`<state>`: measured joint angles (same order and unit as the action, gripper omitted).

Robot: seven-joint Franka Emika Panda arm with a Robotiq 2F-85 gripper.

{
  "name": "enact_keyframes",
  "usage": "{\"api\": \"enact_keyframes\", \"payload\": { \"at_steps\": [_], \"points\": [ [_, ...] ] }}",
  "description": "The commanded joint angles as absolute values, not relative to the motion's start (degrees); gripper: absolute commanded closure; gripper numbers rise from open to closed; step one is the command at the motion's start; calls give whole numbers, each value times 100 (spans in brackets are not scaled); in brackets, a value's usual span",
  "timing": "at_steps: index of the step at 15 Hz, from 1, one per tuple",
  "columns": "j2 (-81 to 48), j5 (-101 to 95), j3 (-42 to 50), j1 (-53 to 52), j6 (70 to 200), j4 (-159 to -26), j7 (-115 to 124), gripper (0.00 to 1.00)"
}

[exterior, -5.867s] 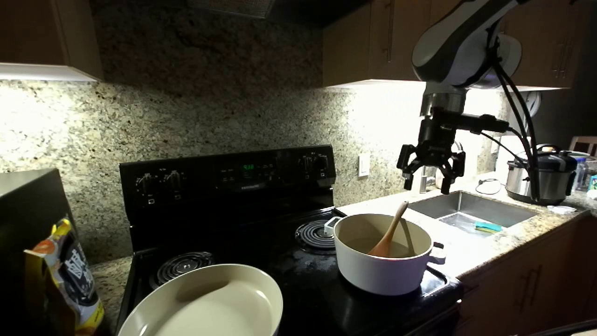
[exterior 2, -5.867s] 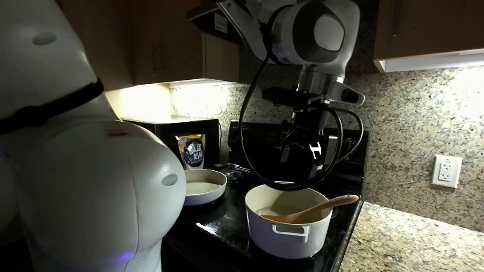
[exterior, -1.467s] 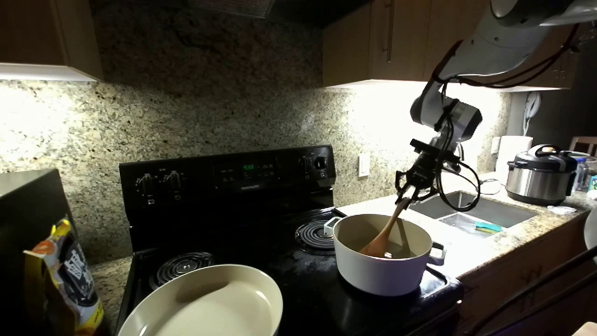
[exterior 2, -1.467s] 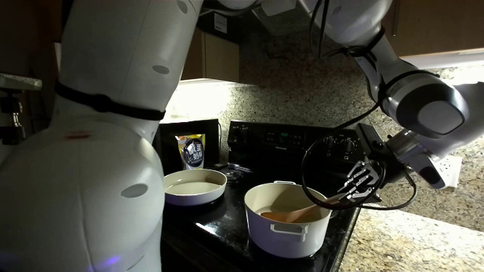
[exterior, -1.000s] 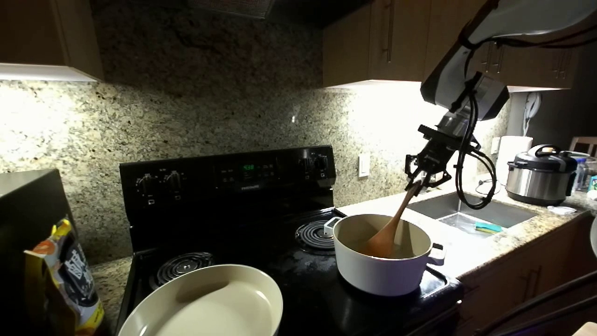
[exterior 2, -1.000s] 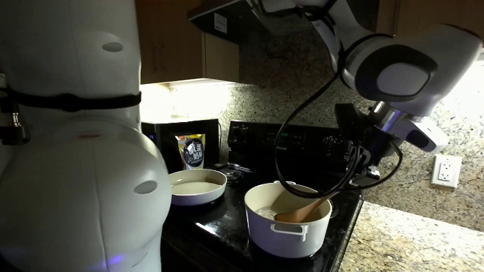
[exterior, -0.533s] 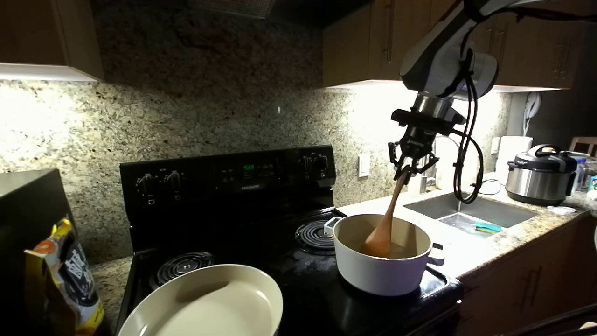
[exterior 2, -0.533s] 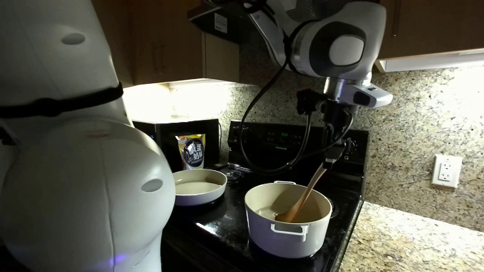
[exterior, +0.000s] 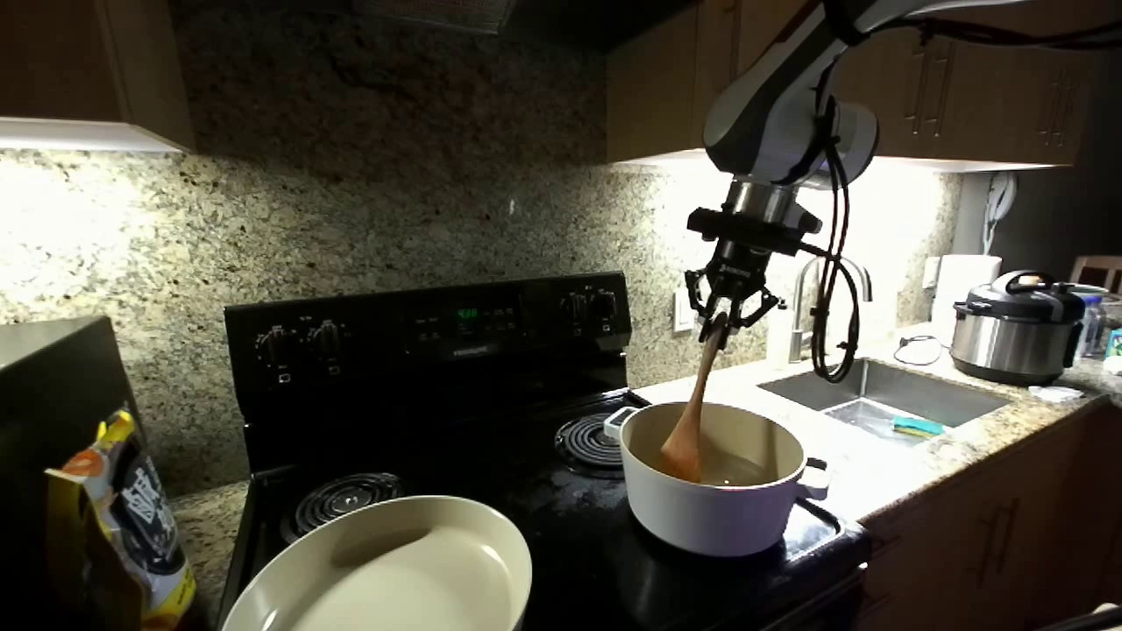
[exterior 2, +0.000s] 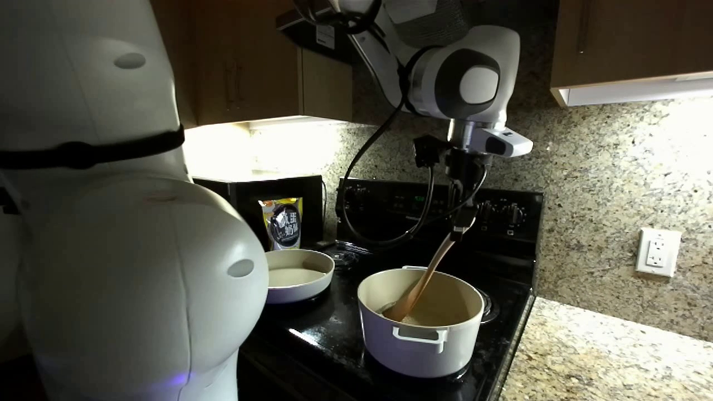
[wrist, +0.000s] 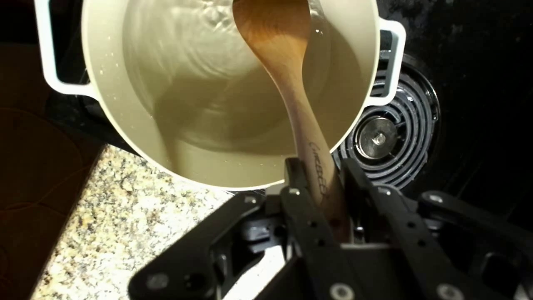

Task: Use the wooden spatula to stir the liquid in the white pot

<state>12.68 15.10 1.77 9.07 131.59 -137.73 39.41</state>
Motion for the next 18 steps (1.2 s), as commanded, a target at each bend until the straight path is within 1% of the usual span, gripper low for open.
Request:
{"api": "enact_keyframes", "payload": {
  "at_steps": [1, 10, 18],
  "points": [
    [1046, 1412, 272, 993, 13185, -13551, 4564, 90],
    [1140, 926, 577, 1265, 13161, -13646, 5787, 90],
    [1541, 771, 652, 1294, 13205, -14165, 6192, 90]
  ]
}}
